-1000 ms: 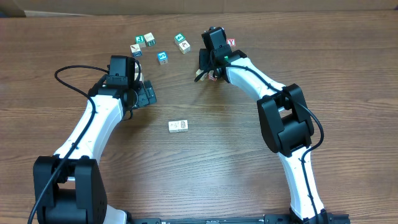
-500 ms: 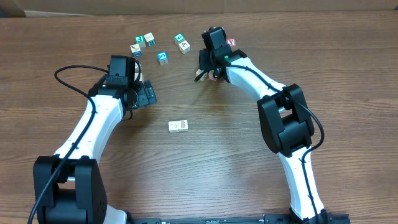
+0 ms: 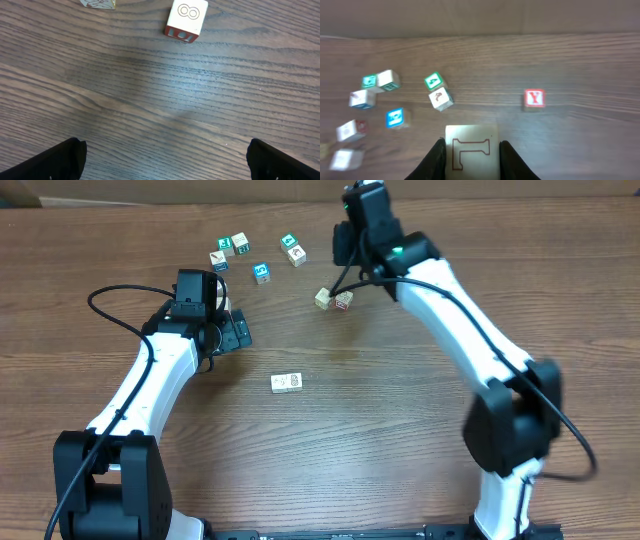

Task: Form a horizontal line
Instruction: 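Lift the L block and carry it toward the 2 block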

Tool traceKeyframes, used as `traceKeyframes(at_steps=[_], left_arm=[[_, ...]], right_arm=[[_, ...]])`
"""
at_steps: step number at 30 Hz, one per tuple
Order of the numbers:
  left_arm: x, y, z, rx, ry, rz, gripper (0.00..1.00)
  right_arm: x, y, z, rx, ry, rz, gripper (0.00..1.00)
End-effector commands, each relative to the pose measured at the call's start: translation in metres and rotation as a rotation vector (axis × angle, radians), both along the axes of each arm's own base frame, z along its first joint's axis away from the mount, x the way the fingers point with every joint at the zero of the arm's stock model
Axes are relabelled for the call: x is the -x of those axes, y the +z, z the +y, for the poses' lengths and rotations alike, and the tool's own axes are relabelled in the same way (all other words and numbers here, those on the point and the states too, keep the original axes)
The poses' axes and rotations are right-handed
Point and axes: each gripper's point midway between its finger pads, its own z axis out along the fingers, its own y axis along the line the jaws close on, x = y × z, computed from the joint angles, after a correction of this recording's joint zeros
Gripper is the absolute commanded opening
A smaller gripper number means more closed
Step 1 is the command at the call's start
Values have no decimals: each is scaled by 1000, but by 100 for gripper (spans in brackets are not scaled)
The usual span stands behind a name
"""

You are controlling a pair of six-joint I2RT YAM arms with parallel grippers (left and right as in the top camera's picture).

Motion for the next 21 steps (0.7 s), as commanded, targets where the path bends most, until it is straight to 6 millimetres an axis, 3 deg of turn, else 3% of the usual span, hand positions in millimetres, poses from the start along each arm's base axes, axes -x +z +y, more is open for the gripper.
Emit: traceKeyframes(at_steps=[1,6,12,21], left_arm=[[-4,11,2,-13,-4,-29,100],[-4,11,2,-13,-4,-29,100],[-4,11,2,-13,-4,-29,100],[-4,11,2,-13,-4,-29,100]], right_arm=[[22,49,-14,-40,-47,-29,20],[71,53,-37,-86,-172,126,18],[118,28,-54,-10,-192,327,16],[161,-5,-67,49,-229,531,16]])
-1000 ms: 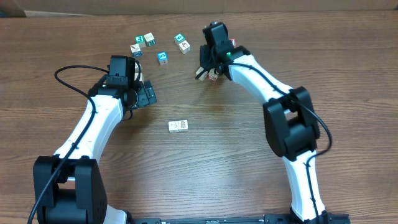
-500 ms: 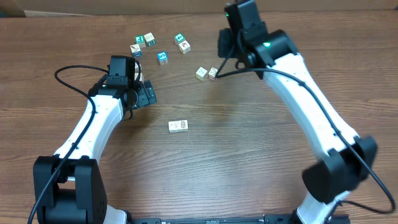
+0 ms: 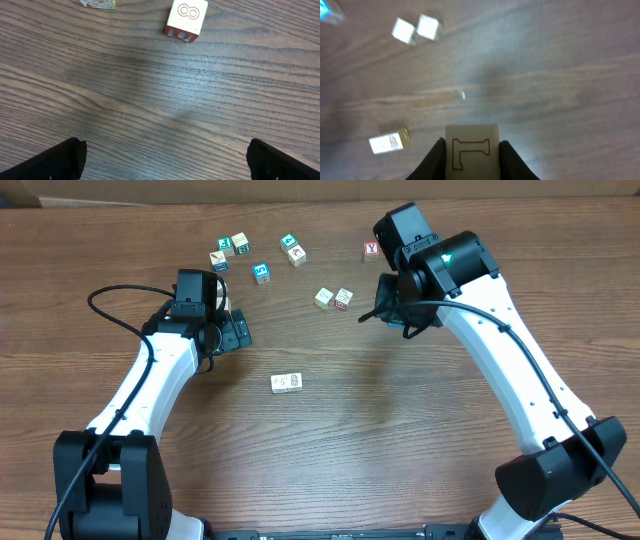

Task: Form a horizontal line
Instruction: 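Lift the L block and carry it toward the 2 block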

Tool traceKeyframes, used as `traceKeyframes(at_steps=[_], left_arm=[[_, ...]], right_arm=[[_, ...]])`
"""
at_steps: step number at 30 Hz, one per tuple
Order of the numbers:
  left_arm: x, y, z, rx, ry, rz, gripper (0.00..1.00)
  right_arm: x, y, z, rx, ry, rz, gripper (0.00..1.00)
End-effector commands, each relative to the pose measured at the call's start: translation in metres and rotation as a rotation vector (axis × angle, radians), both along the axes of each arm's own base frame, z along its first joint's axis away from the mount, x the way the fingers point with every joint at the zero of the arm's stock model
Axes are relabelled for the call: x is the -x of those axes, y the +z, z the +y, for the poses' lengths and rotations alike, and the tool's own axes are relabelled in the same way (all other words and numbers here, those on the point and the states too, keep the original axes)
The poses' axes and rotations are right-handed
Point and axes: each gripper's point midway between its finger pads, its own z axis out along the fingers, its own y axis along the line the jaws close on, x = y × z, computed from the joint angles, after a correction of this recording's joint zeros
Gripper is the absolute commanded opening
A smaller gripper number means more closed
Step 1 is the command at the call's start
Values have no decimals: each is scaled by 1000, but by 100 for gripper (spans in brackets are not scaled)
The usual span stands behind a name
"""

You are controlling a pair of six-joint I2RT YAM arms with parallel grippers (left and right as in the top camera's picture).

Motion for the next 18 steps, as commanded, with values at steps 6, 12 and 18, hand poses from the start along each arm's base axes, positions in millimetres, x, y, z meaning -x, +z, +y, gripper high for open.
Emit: traceKeyframes(at_steps=[6,12,18], left_arm=[[-4,11,2,-13,-4,-29,100],[-4,11,2,-13,-4,-29,100],[-4,11,2,-13,-4,-29,100]], right_arm=[[23,-25,-8,7,-91,99,16],[33,-46,-13,25,-137,149,16],[35,-58,-11,16,-158,162,16]])
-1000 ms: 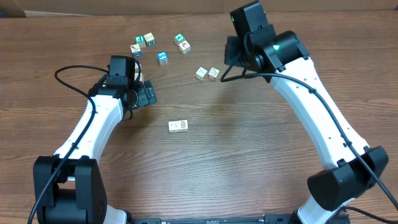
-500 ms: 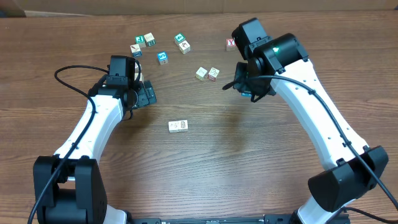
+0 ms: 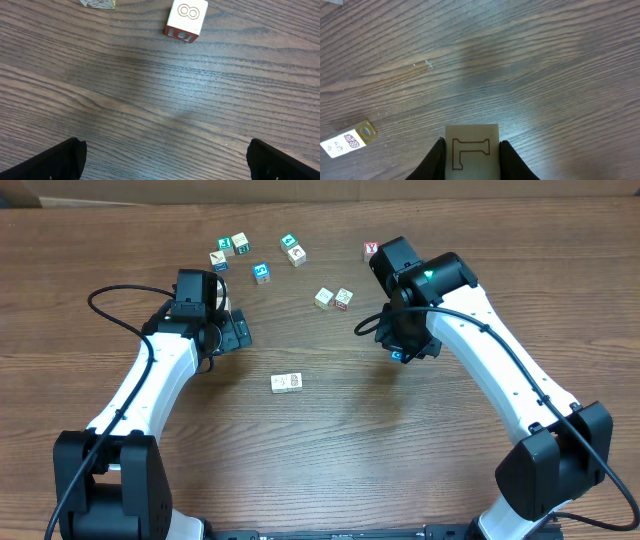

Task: Form a horizontal line
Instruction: 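Lift the L block and carry it toward the 2 block, then carry the L block further toward the right of the 2 block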

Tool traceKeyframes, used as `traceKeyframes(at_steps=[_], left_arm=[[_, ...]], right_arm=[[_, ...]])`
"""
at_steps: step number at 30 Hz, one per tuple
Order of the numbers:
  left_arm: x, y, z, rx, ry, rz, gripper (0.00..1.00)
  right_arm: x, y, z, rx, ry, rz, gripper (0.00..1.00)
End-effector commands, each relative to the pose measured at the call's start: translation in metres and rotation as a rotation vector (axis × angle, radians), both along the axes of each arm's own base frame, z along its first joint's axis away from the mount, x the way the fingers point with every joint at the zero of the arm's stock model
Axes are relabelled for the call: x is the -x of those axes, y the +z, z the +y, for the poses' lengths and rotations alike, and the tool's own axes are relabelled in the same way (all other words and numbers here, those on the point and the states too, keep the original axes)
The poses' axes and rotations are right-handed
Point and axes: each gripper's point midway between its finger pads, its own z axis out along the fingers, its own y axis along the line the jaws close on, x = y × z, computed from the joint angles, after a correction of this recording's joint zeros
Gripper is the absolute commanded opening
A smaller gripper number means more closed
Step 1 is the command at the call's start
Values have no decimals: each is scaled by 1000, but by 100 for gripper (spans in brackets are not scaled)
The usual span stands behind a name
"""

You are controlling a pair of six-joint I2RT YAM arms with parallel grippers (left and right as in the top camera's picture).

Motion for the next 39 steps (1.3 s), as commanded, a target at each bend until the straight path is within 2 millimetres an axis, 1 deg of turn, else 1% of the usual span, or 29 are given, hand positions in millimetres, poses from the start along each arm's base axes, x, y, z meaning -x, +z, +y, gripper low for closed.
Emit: traceKeyframes(at_steps=[1,7,14,17,22,26,33,39], left_arm=[[-4,11,2,-13,-4,-29,100],[-4,11,2,-13,-4,-29,100],[-4,11,2,-13,-4,-29,100],[-4,11,2,-13,-4,-29,100],[-4,11,2,-13,-4,-29,100],[-4,11,2,-13,-4,-29,100],[-4,11,2,-13,-4,-29,100],[-4,11,2,-13,-4,-29,100]], right_arm=[[2,-1,0,-13,-27,-11,16],[-2,-12,2,-19,-26,-23,16],[0,-31,1,-16,-20,-18,16],[-1,-38,5,-39,-18,-21,16],[-5,-44,9,-56,-12,-36,16],[-7,-48,12,-70,25,-43,16],[-1,-64,10,-62,30,-28,16],[3,-74,8,-58,30,-21,15]])
